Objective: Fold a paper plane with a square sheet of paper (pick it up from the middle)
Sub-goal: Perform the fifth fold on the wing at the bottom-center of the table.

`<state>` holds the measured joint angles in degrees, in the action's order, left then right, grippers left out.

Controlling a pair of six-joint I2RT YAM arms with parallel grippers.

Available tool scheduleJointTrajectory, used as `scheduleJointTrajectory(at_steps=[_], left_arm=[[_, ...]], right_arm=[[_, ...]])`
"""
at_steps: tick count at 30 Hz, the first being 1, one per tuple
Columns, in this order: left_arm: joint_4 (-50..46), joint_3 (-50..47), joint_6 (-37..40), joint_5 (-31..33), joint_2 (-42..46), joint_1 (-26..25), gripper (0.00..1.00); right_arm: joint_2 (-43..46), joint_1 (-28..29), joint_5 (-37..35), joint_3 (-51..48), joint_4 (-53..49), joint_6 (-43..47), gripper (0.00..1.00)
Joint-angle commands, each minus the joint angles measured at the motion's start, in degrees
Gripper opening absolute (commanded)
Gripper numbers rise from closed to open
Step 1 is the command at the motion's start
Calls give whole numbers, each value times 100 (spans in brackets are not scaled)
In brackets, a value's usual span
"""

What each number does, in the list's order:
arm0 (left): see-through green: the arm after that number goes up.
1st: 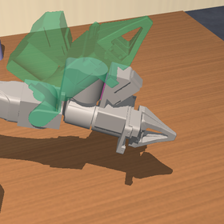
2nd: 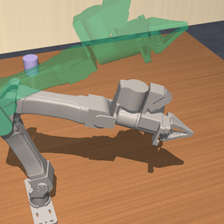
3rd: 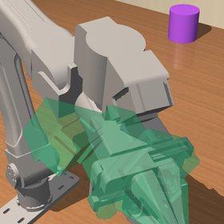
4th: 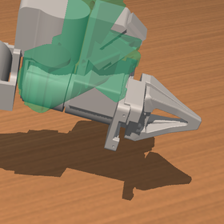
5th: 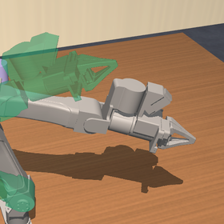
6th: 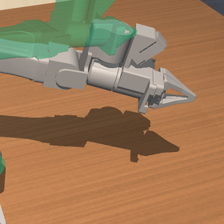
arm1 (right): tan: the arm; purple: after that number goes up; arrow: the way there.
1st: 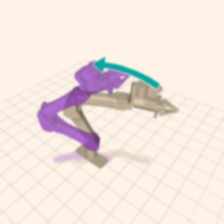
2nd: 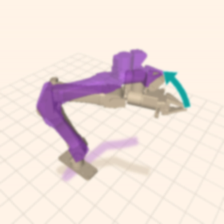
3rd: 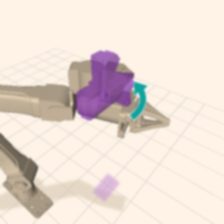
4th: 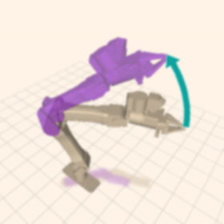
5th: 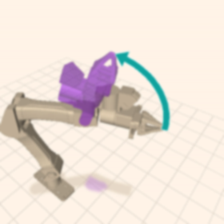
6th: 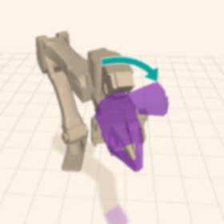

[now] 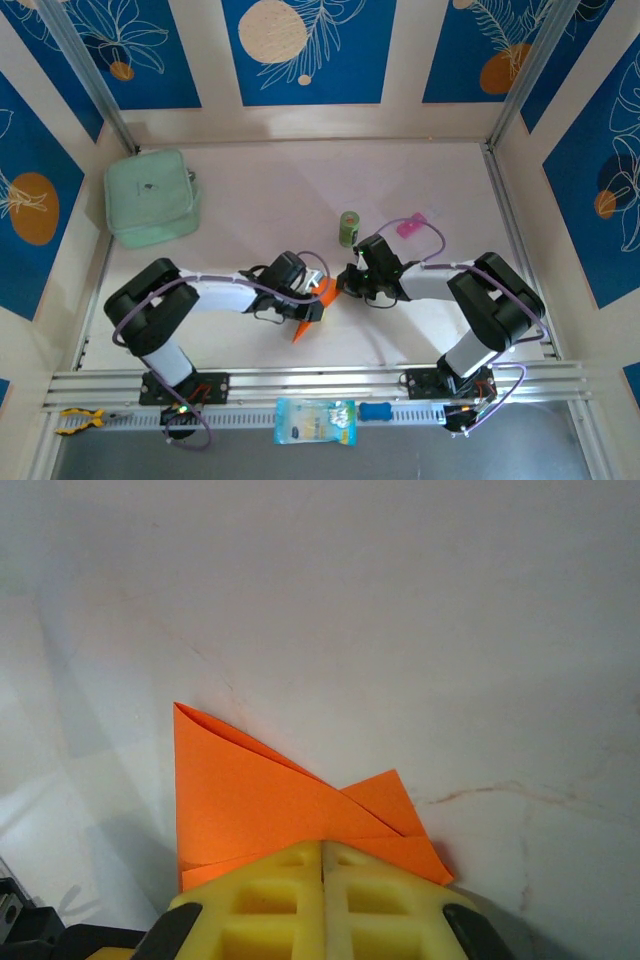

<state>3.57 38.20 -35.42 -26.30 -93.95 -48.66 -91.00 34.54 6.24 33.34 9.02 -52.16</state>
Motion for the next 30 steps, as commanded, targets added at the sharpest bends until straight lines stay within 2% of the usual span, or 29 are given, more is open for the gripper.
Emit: scheduleJointTrajectory(at_steps=[1, 12, 20, 30], left_arm=[[-744, -301, 147, 142, 160, -55, 13], [-1211, -560, 79, 511, 565, -173, 12], [-1473, -809, -59, 834, 954, -253, 7], [-1471, -833, -70, 808, 1706, -259, 2]], right_arm=[[-242, -18, -316, -92, -585, -23, 4], [-214, -18, -316, -77, -612, -30, 4], [-181, 1, -325, -66, -619, -38, 4], [-165, 8, -291, -73, -570, -40, 4]])
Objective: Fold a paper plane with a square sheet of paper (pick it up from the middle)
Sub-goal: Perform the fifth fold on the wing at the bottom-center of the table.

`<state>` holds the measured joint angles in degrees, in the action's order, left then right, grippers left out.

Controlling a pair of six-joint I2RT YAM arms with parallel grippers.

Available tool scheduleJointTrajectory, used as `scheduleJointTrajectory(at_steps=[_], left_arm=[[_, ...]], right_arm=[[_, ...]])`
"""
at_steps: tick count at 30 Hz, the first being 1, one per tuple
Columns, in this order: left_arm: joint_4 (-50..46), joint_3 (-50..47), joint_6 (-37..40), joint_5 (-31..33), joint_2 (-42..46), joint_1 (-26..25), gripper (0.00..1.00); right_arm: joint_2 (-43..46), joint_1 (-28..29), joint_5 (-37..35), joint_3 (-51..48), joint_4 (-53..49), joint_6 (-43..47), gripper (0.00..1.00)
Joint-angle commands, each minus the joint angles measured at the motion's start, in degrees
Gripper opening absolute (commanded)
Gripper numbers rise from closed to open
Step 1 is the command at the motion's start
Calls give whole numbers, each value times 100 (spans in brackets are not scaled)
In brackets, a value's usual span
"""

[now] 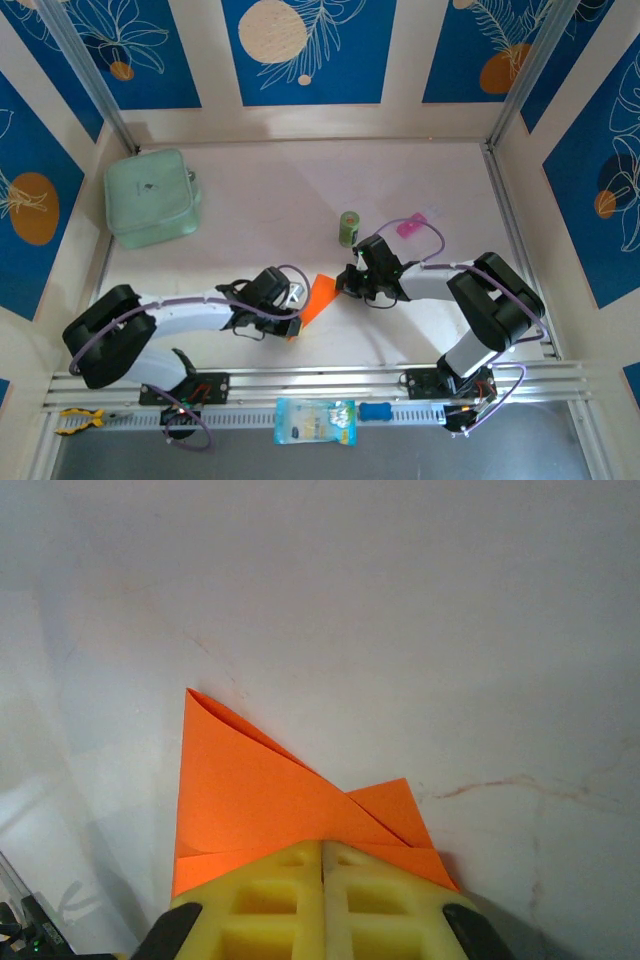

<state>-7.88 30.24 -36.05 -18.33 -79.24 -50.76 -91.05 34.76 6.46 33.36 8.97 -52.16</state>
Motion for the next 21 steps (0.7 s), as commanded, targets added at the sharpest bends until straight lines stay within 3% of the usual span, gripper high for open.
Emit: scheduleJointTrajectory(at_steps=[1, 7, 15, 21], left_arm=[[-311, -22, 1, 13, 385, -46, 2], [-193, 194, 138, 193, 826, 87, 12], [372, 795, 358, -198, -445, 234, 14], [310, 797, 418, 221, -998, 234, 12]], right_arm=[[-151, -13, -304, -82, -555, -27, 4], [-65, 1, -307, -105, -528, -22, 4], [-12, 0, -248, -130, -471, -30, 5], [79, -15, -107, -9, -520, 162, 6]])
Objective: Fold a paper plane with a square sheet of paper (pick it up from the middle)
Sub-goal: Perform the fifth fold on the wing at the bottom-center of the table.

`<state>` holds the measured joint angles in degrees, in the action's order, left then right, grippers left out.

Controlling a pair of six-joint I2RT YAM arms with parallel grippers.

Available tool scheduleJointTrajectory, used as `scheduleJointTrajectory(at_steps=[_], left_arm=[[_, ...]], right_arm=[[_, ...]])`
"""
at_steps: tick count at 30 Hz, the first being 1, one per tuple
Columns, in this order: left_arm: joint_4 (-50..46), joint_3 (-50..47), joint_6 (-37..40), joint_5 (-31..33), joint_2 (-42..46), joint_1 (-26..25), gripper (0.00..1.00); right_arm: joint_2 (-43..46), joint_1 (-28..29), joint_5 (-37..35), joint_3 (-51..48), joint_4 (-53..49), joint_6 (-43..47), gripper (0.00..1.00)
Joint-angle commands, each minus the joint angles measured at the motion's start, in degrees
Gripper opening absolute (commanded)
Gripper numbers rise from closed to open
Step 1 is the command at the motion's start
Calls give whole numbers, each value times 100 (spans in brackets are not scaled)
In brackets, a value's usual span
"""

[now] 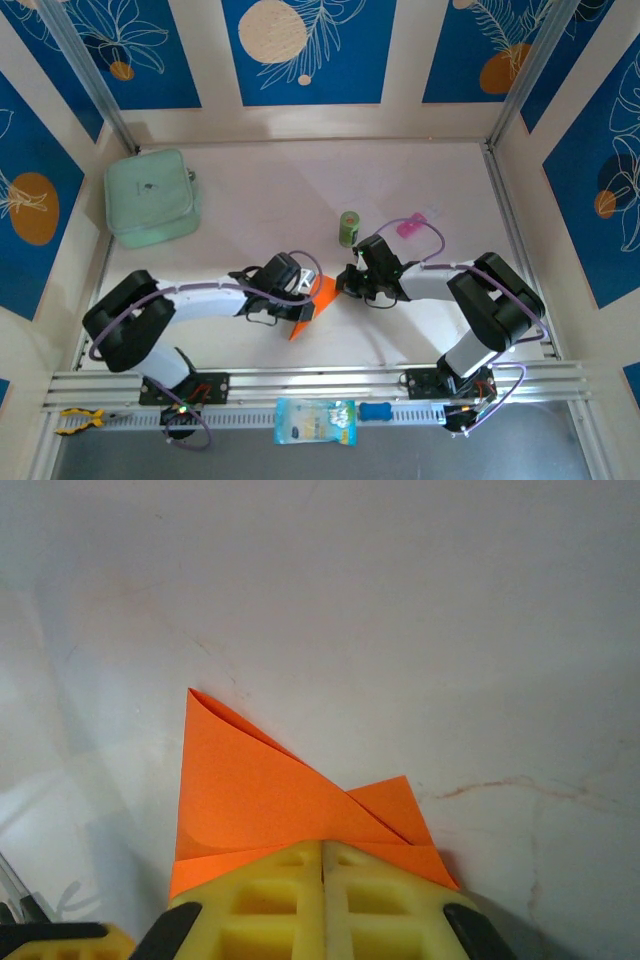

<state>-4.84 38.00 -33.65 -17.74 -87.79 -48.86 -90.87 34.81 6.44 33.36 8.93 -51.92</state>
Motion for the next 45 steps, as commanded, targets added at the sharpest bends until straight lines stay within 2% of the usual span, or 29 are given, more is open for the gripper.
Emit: scheduleJointTrajectory(at_steps=[1, 4, 9, 12, 16, 18, 23, 36, 39, 45], left_arm=[[-23, -22, 176, 174, -212, 43, 10], [-40, -197, 110, 132, -318, 39, 5], [130, -623, -126, 174, -145, 32, 3], [280, -702, -246, 117, -157, 35, 3], [239, -636, -283, 167, -180, 35, 2], [238, -636, -291, 191, -164, 31, 2], [184, -661, -270, 196, -138, 34, 1], [331, -744, -409, 33, -251, 26, 0], [527, -778, -652, 47, -247, 4, 0], [1133, -844, -1313, 230, -255, -125, 1]], right_arm=[[109, -22, -70, 28, -515, 197, 6], [343, -35, 46, 129, -573, 321, 9], [731, 105, 261, 181, -410, 469, 13], [618, 388, 422, 217, -209, 429, 13], [342, 830, 132, 183, -143, 220, 12], [152, 870, 103, 104, -25, 105, 11], [-160, 650, -55, 18, 22, 50, 11], [235, -923, 339, -218, 49, 355, 12], [561, -963, 494, -188, -155, 372, 12], [1332, -433, 93, -216, -779, 278, 16]])
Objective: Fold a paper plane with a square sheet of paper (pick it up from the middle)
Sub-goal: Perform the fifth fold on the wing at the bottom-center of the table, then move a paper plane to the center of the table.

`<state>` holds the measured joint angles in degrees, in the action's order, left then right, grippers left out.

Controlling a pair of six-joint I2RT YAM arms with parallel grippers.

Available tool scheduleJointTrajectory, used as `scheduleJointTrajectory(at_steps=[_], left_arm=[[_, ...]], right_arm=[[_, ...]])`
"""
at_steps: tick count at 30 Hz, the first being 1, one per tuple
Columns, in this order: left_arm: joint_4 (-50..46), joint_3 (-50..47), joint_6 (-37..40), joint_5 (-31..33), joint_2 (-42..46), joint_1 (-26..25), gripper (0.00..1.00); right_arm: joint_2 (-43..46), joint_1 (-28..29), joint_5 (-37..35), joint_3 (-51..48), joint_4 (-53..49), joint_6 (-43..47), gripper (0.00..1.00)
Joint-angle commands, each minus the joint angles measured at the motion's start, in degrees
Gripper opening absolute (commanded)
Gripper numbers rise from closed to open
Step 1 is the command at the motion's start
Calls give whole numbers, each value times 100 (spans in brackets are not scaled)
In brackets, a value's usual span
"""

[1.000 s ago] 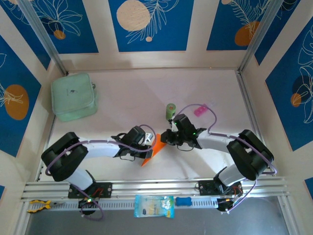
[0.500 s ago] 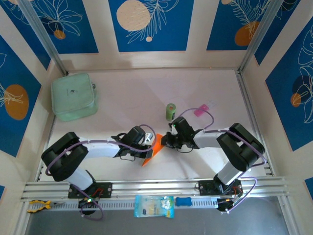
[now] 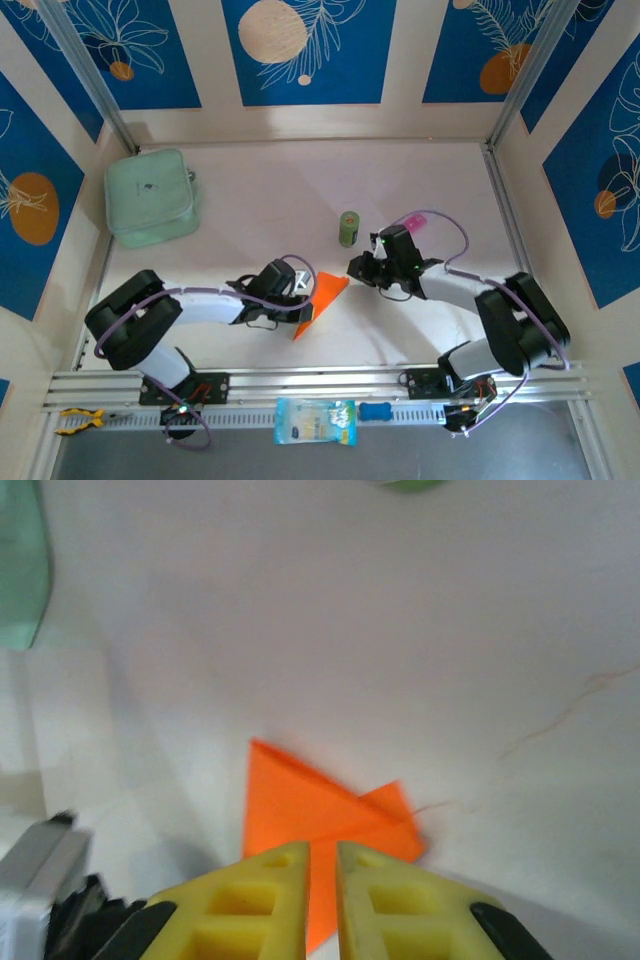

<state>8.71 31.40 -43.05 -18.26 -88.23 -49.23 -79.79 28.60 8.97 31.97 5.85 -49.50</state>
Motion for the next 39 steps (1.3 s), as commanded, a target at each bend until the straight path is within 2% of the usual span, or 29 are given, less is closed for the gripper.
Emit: scheduleJointTrajectory(at_steps=[1, 7, 10, 14, 17, 20, 23, 27, 35, 39], left_arm=[[-227, -116, -417, 332, -192, -112, 1], [-175, 56, -692, 578, 150, -260, 4], [-171, 71, -643, 751, 480, -356, 11], [-854, 103, -294, 1260, 1047, -368, 18], [-1427, 103, 70, 1564, 1480, -308, 28], [-1697, 117, 386, 1396, 1634, -77, 37], [-1795, 214, 609, 989, 1479, 162, 39], [-1741, 437, 814, 505, 997, 289, 39], [-1479, 608, 899, 141, 445, 404, 36], [-1520, 640, 904, 159, 298, 448, 28]], right_arm=[[294, 268, -201, -129, -526, -37, 17], [535, 796, -412, -506, -521, -484, 26], [678, 1021, -595, -638, -558, -691, 28], [737, 1118, -604, -727, -505, -845, 29], [719, 1150, -570, -671, -511, -857, 29], [699, 1187, -564, -643, -485, -876, 29], [612, 1218, -517, -632, -351, -910, 29], [437, 1258, -397, -543, -278, -893, 29], [145, 1385, -255, -352, -146, -856, 27], [-7, 1419, -172, -288, -58, -850, 20]])
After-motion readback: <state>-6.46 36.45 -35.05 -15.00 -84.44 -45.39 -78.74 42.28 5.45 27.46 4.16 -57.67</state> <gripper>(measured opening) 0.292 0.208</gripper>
